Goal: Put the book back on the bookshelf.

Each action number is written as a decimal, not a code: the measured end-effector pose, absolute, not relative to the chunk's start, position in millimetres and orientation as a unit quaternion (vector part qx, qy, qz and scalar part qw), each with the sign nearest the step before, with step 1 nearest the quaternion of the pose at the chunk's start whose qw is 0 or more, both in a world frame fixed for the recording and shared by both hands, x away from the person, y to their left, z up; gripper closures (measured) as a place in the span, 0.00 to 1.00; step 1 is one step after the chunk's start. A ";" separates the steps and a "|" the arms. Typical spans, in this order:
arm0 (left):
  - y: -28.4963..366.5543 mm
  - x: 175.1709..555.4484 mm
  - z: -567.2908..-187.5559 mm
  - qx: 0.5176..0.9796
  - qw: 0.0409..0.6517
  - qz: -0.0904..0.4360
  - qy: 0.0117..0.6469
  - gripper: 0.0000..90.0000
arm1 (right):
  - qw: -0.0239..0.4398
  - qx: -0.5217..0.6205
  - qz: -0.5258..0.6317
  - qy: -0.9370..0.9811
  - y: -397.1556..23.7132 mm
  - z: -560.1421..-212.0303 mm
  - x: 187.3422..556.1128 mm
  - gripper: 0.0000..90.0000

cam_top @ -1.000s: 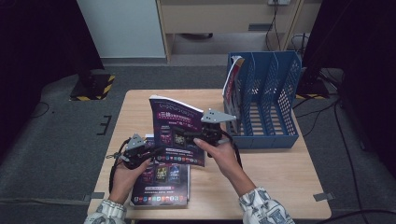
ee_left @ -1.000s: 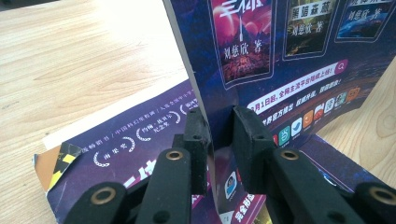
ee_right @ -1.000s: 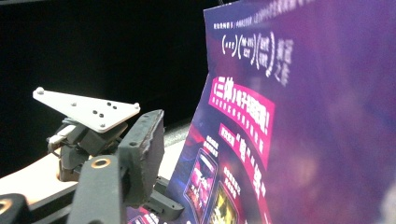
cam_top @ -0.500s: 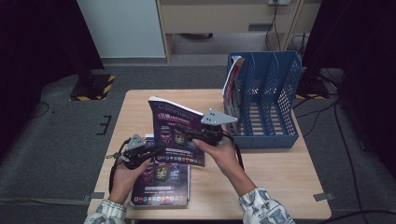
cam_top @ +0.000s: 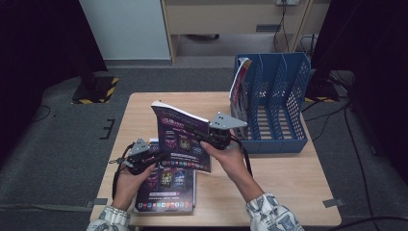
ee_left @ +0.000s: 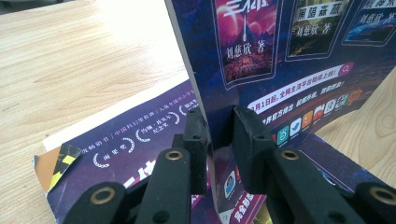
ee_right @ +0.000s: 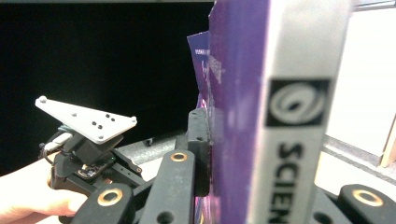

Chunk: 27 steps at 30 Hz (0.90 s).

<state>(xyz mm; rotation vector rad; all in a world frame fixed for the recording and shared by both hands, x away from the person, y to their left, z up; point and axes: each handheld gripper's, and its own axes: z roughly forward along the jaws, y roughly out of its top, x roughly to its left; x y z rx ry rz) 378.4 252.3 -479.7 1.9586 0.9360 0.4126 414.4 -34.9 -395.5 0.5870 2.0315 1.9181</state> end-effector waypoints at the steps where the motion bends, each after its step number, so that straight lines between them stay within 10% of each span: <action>1: 252.4 378.5 -479.8 0.792 0.450 0.167 0.379 0.84 | 0.143 0.203 0.665 0.704 -34.9 -395.5 414.3 0.91; 15: 251.8 378.8 -481.4 0.792 0.450 0.167 0.379 0.81 | 0.159 0.202 0.661 0.705 -34.7 -394.1 412.1 0.92; 27: 254.5 383.7 -488.0 0.777 0.437 0.183 0.414 0.40 | 0.158 0.195 0.668 0.701 -33.4 -390.8 408.0 0.92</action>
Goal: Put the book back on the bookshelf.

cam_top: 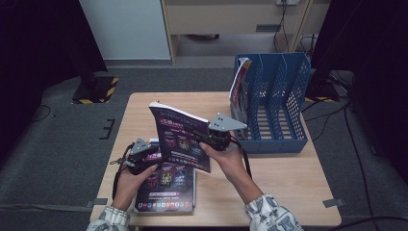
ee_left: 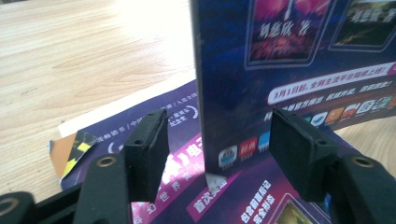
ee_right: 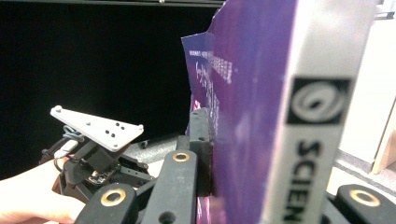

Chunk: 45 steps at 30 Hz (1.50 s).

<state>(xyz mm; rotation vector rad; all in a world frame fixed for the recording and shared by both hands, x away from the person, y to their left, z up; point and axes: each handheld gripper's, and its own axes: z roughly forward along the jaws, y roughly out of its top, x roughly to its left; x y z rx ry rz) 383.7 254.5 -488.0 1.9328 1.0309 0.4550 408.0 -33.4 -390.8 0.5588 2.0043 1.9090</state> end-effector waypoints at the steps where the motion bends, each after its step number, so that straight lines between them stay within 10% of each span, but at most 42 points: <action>1: 255.8 384.1 -488.1 0.775 0.436 0.187 0.418 0.38 | 0.158 0.195 0.669 0.700 -33.5 -390.5 407.9 0.92; 14: 259.0 389.2 -494.3 0.768 0.404 0.208 0.452 0.07 | 0.177 0.195 0.671 0.693 -44.5 -381.0 407.7 0.92; 45: 257.5 390.9 -499.4 0.774 0.390 0.214 0.451 0.05 | 0.203 0.227 0.676 0.671 -78.2 -364.6 406.9 0.92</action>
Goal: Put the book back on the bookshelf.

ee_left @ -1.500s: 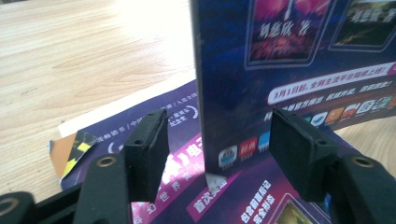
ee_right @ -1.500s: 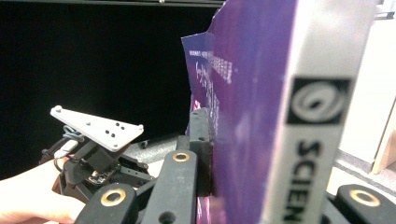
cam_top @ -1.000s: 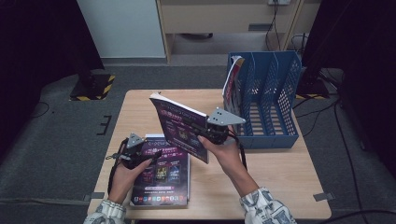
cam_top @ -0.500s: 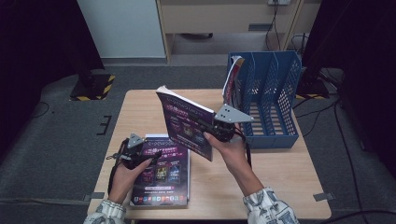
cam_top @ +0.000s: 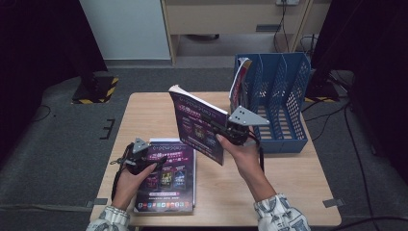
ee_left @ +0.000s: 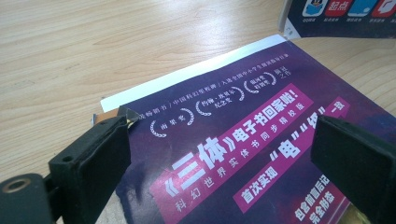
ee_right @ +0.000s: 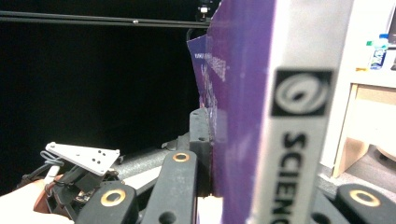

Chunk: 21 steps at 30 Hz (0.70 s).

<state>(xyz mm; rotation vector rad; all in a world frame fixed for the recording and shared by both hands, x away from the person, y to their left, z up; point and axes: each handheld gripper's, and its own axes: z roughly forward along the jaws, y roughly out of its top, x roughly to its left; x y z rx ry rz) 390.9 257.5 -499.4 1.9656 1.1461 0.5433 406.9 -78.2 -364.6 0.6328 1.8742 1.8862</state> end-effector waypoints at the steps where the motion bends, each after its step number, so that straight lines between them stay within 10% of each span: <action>1: 257.5 391.0 -499.5 0.774 0.390 0.214 0.451 0.05 | 0.205 0.225 0.676 0.671 -79.0 -364.7 407.2 0.92; 21: 262.0 391.1 -500.1 0.775 0.383 0.218 0.453 0.06 | 0.214 0.238 0.668 0.672 -98.6 -363.9 399.7 0.92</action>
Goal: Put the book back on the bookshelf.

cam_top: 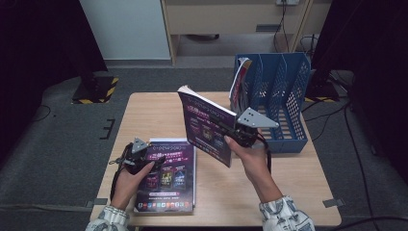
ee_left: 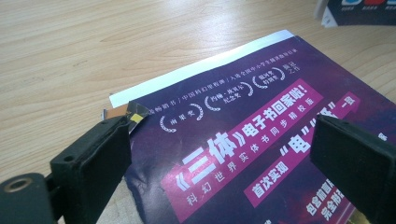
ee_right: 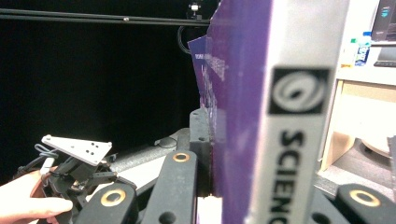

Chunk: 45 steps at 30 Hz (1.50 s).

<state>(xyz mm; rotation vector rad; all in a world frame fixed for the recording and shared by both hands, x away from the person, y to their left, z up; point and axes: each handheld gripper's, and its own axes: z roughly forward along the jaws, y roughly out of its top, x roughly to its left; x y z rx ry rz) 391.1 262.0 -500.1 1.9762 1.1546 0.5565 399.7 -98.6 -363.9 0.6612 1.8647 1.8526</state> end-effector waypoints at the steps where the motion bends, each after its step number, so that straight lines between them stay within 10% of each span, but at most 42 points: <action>1: 261.9 390.9 -500.0 0.775 0.383 0.218 0.452 0.06 | 0.214 0.239 0.667 0.672 -99.5 -363.3 398.6 0.92; 45: 259.8 390.2 -499.8 0.777 0.379 0.223 0.451 0.06 | 0.226 0.247 0.643 0.689 -169.8 -373.5 349.7 0.92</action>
